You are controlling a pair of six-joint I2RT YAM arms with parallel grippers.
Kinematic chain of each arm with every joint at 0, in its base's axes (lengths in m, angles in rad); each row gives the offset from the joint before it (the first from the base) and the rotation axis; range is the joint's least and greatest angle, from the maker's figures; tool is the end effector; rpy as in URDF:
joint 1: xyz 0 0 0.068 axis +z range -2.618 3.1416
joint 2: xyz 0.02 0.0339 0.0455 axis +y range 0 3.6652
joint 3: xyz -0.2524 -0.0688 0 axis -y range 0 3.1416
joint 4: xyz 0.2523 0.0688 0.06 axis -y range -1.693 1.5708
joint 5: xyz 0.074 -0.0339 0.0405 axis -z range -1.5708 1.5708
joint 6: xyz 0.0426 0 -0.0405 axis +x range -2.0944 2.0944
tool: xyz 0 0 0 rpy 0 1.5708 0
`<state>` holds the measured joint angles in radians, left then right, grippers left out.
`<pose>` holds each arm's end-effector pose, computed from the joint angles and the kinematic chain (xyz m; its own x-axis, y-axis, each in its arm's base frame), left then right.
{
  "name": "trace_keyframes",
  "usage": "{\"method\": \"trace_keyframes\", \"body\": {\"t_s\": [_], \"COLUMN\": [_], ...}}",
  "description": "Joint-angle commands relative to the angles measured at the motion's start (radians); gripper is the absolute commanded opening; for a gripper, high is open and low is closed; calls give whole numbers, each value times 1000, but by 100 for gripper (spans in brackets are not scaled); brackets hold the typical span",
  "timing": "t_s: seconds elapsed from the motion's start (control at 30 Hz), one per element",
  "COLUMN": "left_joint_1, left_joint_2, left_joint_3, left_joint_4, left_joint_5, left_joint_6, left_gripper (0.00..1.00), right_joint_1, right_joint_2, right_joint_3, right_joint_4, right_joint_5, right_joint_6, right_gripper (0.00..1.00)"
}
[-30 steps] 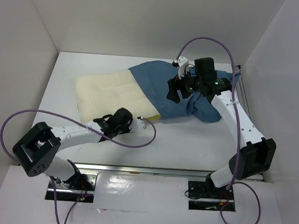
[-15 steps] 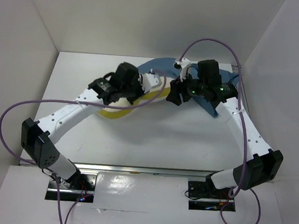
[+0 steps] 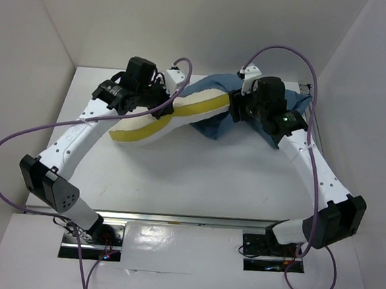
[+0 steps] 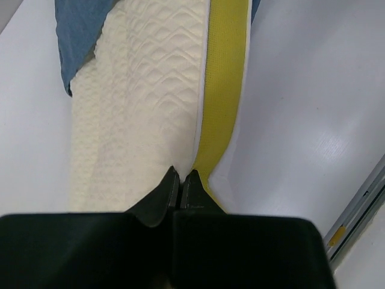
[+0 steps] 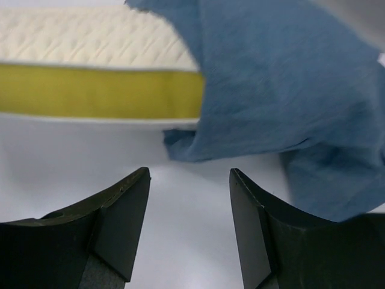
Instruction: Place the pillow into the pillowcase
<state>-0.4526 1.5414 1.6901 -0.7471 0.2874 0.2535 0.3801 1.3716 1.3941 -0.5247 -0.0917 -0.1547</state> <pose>0.3078 -0.1631 0.3978 -0.3324 0.4291 -0.8399 0.7369 0.6739 0.0526 0.2985 0.1235 0.3705 -0.3733 -0.3144 -0.8728 -0.5076 0.8567 -0.0915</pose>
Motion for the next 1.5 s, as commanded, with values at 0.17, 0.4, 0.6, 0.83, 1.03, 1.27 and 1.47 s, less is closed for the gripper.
{"method": "trace_keyframes", "body": {"t_s": [0.17, 0.4, 0.6, 0.83, 1.03, 1.27, 1.47], "left_joint_1": [15, 34, 43, 43, 43, 43, 43], "left_joint_2": [-55, -84, -93, -93, -64, -73, -158], "left_joint_3": [19, -12, -35, -56, -38, 3, -63], "left_joint_4": [49, 49, 58, 92, 117, 205, 314], "left_joint_5": [68, 50, 50, 59, 50, 27, -27], "left_joint_6": [-37, -37, -28, -28, -49, -100, -132], "left_gripper": [0, 0, 0, 0, 0, 0, 0], "right_joint_1": [6, 6, 6, 132, 302, 402, 402], "right_joint_2": [104, 129, 106, 116, 230, 372, 353], "right_joint_3": [43, 25, -1, 178, 402, 696, 634], "right_joint_4": [180, 160, 170, 117, 83, 36, 5], "right_joint_5": [61, 59, 109, -31, -135, -216, -241], "right_joint_6": [26, 4, -26, -5, 55, 113, 197], "right_gripper": [64, 48, 0, 0, 0, 0, 0]}}
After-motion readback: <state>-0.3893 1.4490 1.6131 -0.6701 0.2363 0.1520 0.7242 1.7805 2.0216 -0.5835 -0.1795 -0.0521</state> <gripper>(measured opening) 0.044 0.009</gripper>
